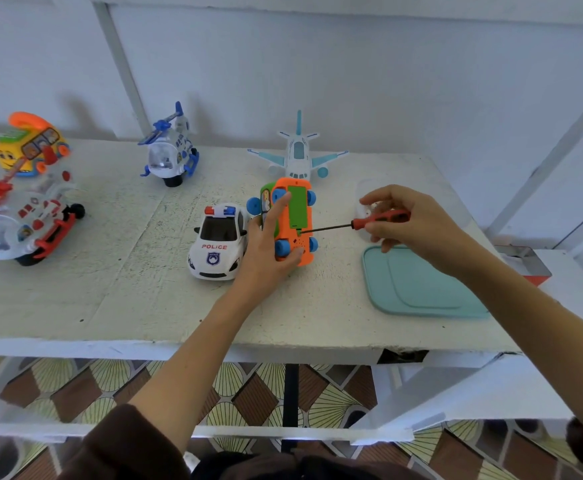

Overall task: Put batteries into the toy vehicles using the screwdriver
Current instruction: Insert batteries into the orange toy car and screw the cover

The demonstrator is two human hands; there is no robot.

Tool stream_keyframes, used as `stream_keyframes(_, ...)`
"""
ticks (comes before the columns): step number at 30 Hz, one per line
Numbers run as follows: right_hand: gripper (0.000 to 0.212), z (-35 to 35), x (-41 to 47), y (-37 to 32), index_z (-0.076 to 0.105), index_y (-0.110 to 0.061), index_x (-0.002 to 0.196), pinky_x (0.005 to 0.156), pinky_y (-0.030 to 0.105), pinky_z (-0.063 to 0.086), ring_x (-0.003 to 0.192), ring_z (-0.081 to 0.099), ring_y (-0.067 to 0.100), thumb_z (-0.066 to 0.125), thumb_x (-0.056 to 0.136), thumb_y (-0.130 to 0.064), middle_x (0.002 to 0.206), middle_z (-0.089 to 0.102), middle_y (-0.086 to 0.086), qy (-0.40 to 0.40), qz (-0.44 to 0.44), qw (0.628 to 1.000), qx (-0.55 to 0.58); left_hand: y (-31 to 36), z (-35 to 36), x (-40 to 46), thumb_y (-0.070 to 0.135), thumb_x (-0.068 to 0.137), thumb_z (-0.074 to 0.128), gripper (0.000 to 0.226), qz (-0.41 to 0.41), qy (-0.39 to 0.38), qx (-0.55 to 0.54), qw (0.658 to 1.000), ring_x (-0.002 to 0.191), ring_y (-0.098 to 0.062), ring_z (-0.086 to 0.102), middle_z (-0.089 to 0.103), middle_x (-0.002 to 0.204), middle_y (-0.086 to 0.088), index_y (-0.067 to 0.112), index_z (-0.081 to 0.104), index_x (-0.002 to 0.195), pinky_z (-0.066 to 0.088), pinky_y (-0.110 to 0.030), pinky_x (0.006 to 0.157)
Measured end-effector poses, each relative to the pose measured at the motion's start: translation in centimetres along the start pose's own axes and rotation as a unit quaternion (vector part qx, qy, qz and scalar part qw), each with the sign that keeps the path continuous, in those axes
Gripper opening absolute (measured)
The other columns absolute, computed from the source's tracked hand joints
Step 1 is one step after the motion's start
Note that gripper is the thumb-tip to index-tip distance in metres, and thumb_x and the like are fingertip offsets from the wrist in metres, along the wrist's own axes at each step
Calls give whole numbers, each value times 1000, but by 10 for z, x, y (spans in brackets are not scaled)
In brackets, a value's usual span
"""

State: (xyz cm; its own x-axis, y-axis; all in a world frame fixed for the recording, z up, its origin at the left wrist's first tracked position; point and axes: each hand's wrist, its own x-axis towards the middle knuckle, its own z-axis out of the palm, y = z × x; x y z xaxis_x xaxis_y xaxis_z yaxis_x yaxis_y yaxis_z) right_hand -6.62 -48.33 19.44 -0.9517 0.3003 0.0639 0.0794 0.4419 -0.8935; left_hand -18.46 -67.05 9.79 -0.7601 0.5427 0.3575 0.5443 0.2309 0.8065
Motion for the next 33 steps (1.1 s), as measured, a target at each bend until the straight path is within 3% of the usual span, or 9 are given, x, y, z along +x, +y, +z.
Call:
stream_keyframes(4, 23, 3, 1, 0, 56, -10, 102, 48, 26, 54, 52, 65, 24, 53, 91, -30, 75, 68, 9, -13, 41, 999, -3, 1, -1, 0, 25, 84, 63, 70, -9, -6, -3, 1000, 118, -18, 39, 29, 137, -12, 53, 19, 131, 41, -33, 97)
stream_keyframes(9, 28, 3, 0, 2, 59, -11, 102, 49, 21, 50, 57, 64, 17, 70, 77, -4, 76, 63, 8, -4, -16, 999, -35, 0, -1, -1, 17, 90, 65, 65, -4, -6, -5, 1000, 115, -11, 35, 28, 137, -9, 46, 24, 132, 33, -10, 88)
stream_keyframes(13, 29, 8, 0, 1, 55, -13, 107, 46, 24, 51, 57, 65, 21, 68, 81, -14, 84, 64, 5, -13, -13, 999, -35, 1, -2, -1, 19, 91, 64, 64, -8, -10, -3, 1000, 118, -13, 35, 27, 140, -12, 49, 23, 130, 37, -24, 98)
stream_keyframes(16, 21, 8, 3, -2, 58, -10, 100, 41, 26, 51, 45, 63, 25, 53, 91, -29, 66, 67, 7, -7, 5, 998, -56, 1, -2, -1, 14, 91, 63, 63, -8, -11, -3, 1000, 111, -7, 37, 27, 139, -10, 44, 25, 133, 34, 2, 82)
stream_keyframes(19, 13, 4, 5, -2, 63, -10, 95, 42, 16, 45, 47, 59, 16, 67, 83, -15, 67, 64, 4, 0, -50, 992, -116, 0, -1, 0, 12, 92, 62, 64, -11, -17, -7, 1000, 108, -3, 37, 26, 138, -9, 41, 24, 135, 34, 6, 74)
stream_keyframes(22, 23, 1, 6, -4, 65, -13, 90, 49, 6, 39, 64, 52, 12, 75, 71, -5, 74, 54, -6, -11, -90, 975, -202, 1, 0, -1, 14, 92, 62, 68, -9, -23, 4, 1000, 114, -10, 36, 27, 137, -8, 45, 20, 135, 36, -9, 91)
stream_keyframes(25, 17, 0, 8, -10, 64, -16, 91, 55, 6, 41, 64, 55, 7, 72, 78, -22, 79, 56, -5, -35, -102, 957, -269, 1, -1, 0, 14, 91, 63, 72, -8, -25, 6, 1000, 119, -14, 36, 27, 138, -8, 50, 17, 134, 39, -30, 99)
stream_keyframes(29, 22, 0, 8, -14, 65, -11, 91, 41, 15, 41, 37, 50, 7, 54, 91, -30, 72, 65, 2, -71, -61, 963, -254, 1, -2, 0, 11, 90, 63, 73, -11, -33, 1, 999, 120, -15, 36, 27, 139, -8, 50, 18, 134, 39, -33, 100)
stream_keyframes(33, 16, -1, 8, -11, 68, -11, 92, 56, 5, 38, 61, 52, 5, 72, 77, -12, 77, 60, -2, -65, -141, 939, -307, 2, -2, 0, 13, 90, 63, 72, -5, -27, 6, 1000, 119, -14, 36, 28, 137, -7, 51, 18, 132, 39, -31, 98)
